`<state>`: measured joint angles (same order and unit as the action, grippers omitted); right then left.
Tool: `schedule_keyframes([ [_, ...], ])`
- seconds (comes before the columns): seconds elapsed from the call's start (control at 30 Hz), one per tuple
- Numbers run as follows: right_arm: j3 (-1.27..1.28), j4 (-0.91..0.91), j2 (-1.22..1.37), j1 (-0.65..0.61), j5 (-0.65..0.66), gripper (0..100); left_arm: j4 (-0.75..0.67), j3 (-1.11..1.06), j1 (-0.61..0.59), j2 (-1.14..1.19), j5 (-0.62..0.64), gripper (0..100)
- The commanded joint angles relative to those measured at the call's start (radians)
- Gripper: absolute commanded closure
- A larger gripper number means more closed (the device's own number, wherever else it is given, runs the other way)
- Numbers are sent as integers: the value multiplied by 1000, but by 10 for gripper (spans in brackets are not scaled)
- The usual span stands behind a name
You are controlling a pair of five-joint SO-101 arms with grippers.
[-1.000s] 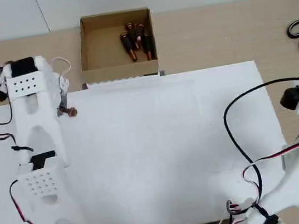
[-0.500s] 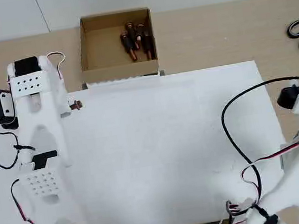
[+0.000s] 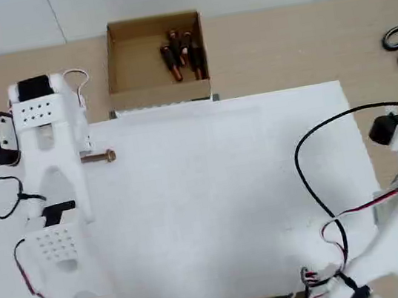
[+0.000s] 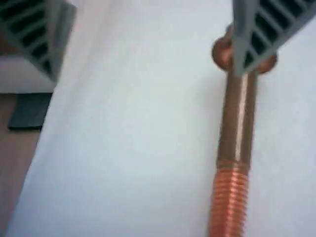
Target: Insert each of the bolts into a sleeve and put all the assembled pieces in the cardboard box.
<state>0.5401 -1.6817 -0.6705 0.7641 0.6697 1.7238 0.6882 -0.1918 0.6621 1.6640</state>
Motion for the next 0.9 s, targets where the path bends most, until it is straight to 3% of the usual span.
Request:
schedule_keyframes([
  [0.0, -5, 4, -25, -8, 3, 995, 29, 7, 11, -78, -100, 760],
  [0.3, -5, 4, -24, -12, 3, 995, 31, 5, 8, -95, -792, 760],
  [0.6, -5, 8, -18, -12, 3, 995, 29, -15, 32, -201, -1620, 760],
  [0.87, -5, 8, -18, -12, 3, 995, 29, -16, 26, -199, -2065, 761],
])
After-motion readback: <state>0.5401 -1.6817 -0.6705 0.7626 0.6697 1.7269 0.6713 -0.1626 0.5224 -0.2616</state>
